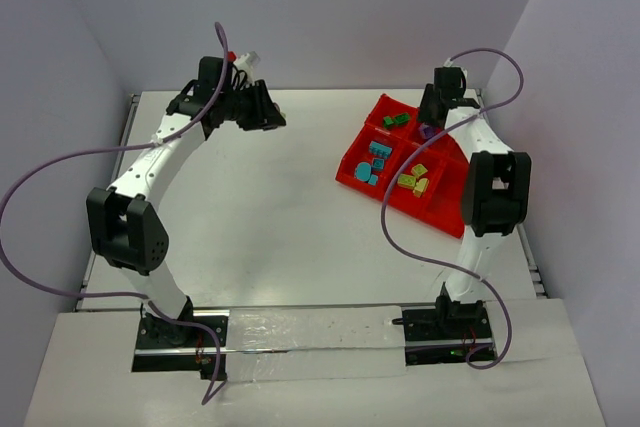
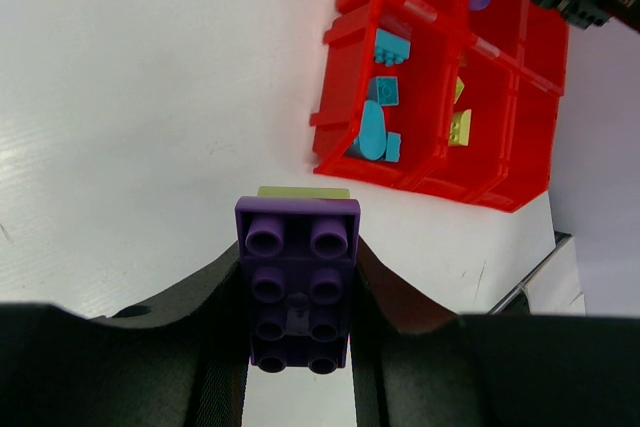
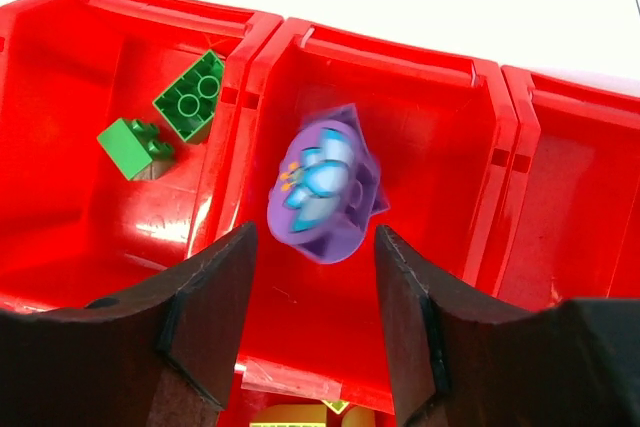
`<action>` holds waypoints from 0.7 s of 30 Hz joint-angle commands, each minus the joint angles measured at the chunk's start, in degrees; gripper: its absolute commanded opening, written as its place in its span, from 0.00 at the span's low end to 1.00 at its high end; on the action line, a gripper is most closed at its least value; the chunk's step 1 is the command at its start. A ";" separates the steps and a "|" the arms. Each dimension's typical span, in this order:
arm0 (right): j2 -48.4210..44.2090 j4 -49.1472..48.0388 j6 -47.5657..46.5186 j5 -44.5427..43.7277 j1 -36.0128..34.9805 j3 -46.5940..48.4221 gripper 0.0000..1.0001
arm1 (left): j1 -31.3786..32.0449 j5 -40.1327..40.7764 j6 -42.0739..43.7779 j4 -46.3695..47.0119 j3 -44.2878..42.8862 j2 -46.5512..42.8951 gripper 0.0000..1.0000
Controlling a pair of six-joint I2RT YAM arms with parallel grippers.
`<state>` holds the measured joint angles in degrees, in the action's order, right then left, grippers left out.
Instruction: Sort the legos into containers by color
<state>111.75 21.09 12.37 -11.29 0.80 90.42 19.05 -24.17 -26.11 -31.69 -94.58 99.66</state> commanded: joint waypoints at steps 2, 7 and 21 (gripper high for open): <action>-7.05 -0.53 0.49 -0.78 0.18 -3.13 0.62 | -0.15 -0.13 0.74 0.74 -2.40 -2.27 0.00; -16.74 -2.39 -0.60 3.47 -0.53 -5.83 0.62 | -0.15 -3.57 0.50 1.67 -0.89 -4.74 0.00; -32.33 -19.01 -26.31 49.10 -22.78 -19.60 0.60 | -0.29 -20.39 0.80 4.87 2.11 -9.10 0.00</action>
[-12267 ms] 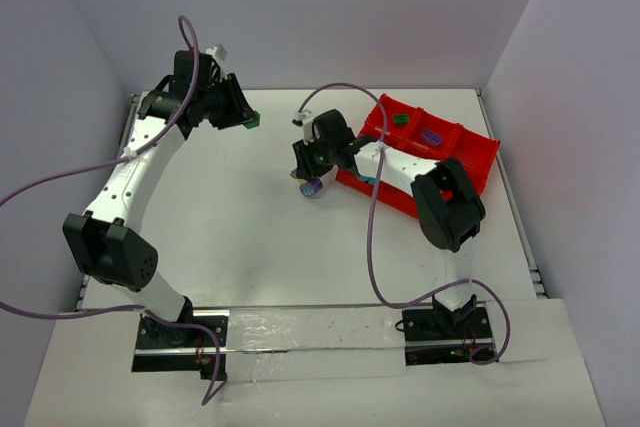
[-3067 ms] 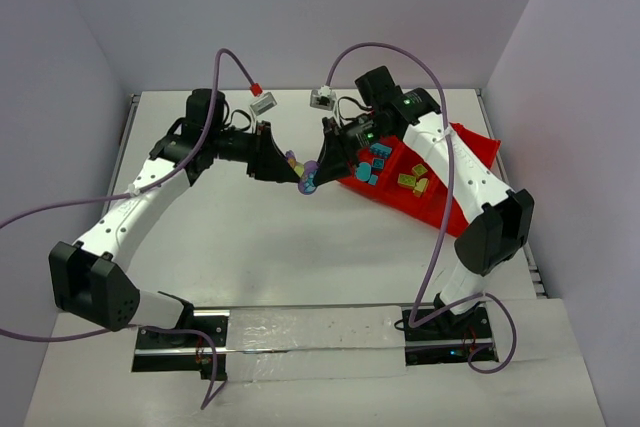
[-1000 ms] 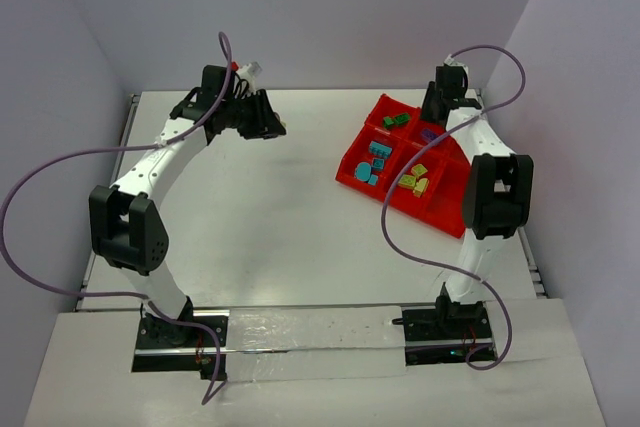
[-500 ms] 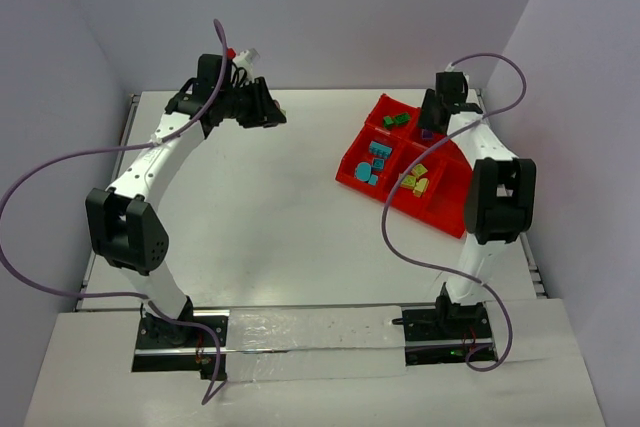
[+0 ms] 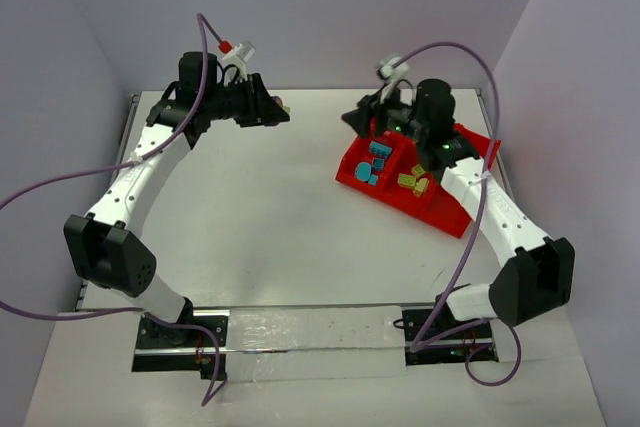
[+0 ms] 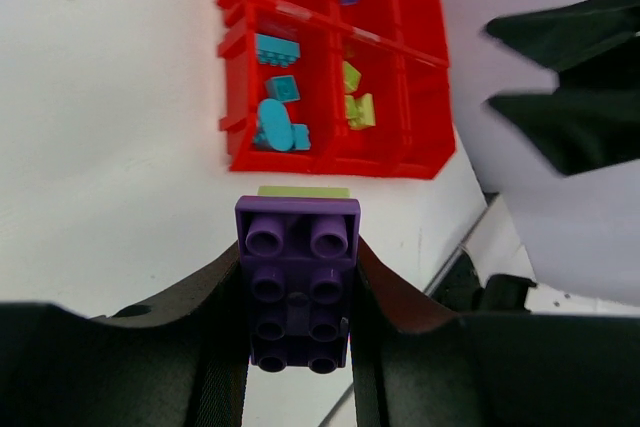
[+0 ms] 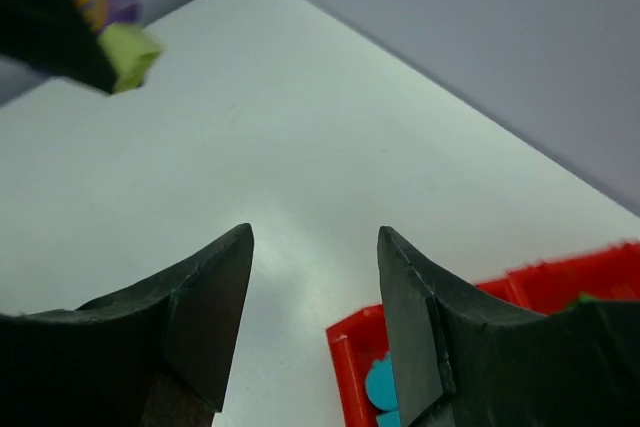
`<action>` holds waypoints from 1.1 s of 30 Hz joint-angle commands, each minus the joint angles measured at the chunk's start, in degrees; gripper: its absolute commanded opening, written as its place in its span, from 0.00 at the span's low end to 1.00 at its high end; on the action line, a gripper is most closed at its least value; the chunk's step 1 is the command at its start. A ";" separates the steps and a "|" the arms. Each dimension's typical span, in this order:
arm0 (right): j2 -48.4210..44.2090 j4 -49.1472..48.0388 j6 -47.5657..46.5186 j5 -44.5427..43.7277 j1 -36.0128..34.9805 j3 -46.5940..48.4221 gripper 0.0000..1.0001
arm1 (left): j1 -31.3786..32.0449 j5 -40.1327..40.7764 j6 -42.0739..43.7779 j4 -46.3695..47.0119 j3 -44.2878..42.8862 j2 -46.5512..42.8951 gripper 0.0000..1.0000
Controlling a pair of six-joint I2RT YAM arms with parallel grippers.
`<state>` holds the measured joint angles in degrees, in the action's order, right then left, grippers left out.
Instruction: Sort the legos into containers by color
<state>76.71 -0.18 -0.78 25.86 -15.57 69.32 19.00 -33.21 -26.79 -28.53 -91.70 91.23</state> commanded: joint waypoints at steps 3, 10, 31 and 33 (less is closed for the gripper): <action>3.37 7.01 -17.30 15.38 -8.65 3.64 0.59 | -0.28 -19.49 3.95 0.93 0.00 -0.26 0.00; -2.19 4.94 -26.15 10.65 -13.02 -1.92 0.60 | -0.28 -23.07 4.43 1.83 1.35 -0.25 0.00; 0.69 -3.82 -30.68 -0.80 -21.78 0.70 0.66 | -0.28 -29.19 -2.12 5.62 2.50 0.17 0.00; 1.23 -4.73 -30.24 -0.64 -22.13 1.31 0.66 | -0.28 -29.03 -1.78 5.25 2.40 0.34 0.00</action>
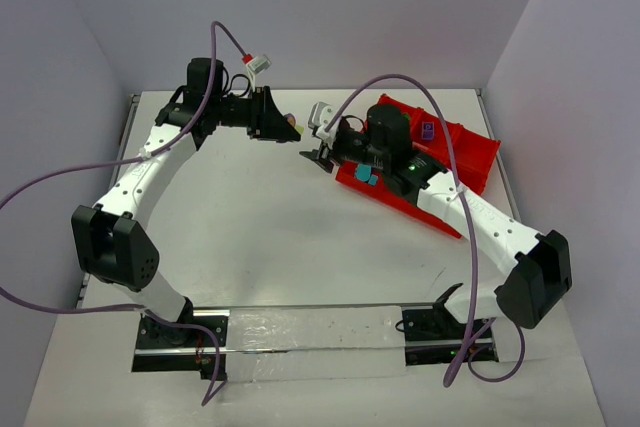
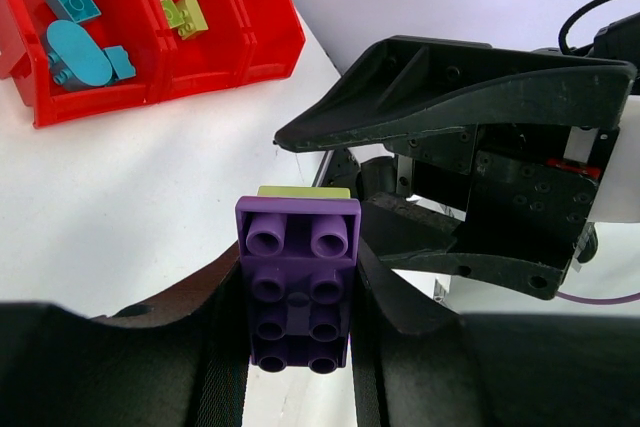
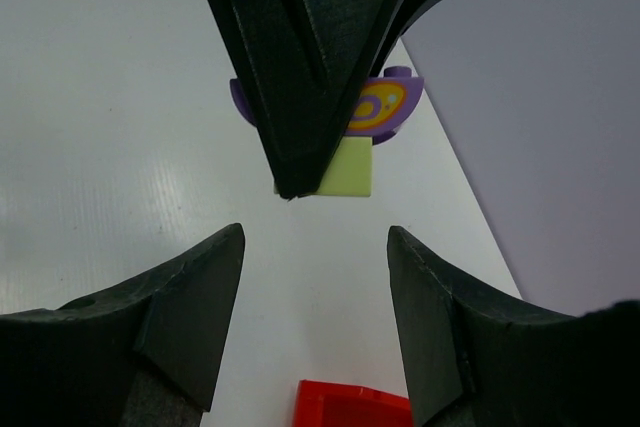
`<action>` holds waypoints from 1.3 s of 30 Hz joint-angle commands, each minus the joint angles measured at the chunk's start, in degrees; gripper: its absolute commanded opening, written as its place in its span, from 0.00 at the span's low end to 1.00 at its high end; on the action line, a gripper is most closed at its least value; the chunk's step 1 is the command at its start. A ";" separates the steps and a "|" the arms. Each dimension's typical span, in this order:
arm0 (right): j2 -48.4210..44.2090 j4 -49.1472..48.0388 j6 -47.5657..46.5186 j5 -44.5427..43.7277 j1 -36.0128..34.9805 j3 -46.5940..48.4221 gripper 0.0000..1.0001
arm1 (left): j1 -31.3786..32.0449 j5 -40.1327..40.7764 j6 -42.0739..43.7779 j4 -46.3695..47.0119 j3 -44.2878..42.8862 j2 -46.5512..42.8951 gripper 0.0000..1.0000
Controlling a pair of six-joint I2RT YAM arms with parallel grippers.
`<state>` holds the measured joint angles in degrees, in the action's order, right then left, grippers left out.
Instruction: Sort the legos into containers by color
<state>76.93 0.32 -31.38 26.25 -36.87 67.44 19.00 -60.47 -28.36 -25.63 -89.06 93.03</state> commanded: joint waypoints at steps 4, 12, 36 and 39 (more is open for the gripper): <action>2.04 -6.12 0.68 -0.64 -1.38 4.21 0.66 | -0.28 -1.83 -0.19 2.30 -0.43 -1.83 0.00; 3.17 -6.64 1.31 -0.02 -2.18 5.48 0.65 | -0.28 -1.60 0.16 1.88 0.03 -2.05 0.00; 4.28 -5.59 1.68 -0.55 -2.50 5.05 0.14 | -0.28 -1.94 -0.16 4.78 0.77 -4.57 0.00; 4.19 -5.68 1.93 -1.18 -2.50 4.55 0.46 | -0.28 -1.85 -0.56 5.33 1.00 -4.97 0.00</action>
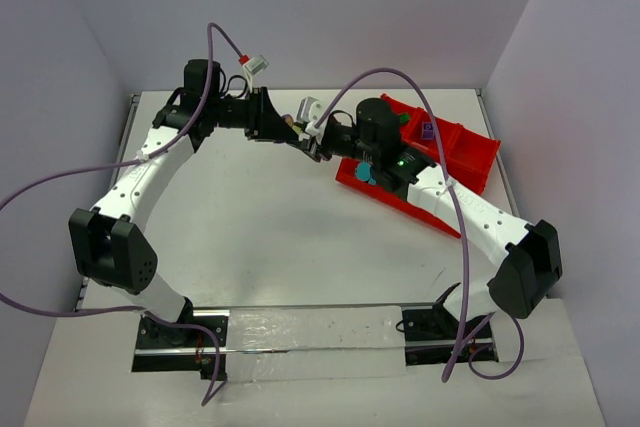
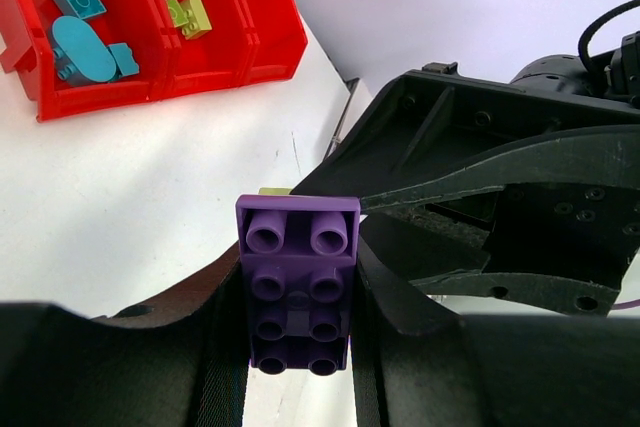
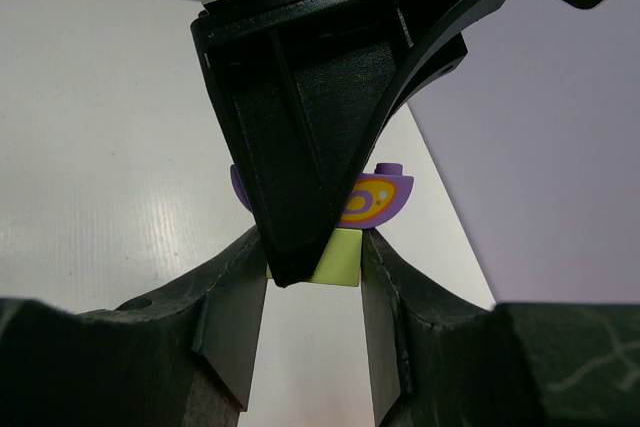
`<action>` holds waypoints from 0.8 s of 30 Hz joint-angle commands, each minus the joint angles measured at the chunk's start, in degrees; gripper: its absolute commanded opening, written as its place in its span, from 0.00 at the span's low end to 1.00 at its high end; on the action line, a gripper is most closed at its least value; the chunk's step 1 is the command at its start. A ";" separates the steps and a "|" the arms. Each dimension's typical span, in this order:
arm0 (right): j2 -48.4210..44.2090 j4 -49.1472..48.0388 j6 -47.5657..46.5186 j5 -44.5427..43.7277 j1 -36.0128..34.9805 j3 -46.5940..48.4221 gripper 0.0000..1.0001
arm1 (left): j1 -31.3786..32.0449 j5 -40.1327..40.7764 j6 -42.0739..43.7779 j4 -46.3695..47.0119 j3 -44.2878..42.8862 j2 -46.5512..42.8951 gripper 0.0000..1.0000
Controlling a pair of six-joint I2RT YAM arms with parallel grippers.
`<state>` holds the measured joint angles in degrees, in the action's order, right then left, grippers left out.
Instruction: Sort the legos into containers by color
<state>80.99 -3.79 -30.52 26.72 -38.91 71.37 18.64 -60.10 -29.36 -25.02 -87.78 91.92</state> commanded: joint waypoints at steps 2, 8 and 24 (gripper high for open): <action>-0.15 -2.23 1.17 -2.68 -0.46 -0.14 0.55 | 0.09 -2.13 0.44 4.30 -0.55 -3.69 0.00; -0.44 -2.49 0.95 -4.01 -0.41 -1.07 0.59 | 0.09 -2.30 0.35 4.33 -0.60 -3.41 0.00; -0.42 -2.75 0.99 -2.79 -0.46 0.48 0.57 | 0.09 -1.69 0.18 4.16 -0.32 -2.94 0.00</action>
<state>80.99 -4.30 -29.67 23.58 -39.18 70.11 18.70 -60.71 -29.36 -23.29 -87.59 90.76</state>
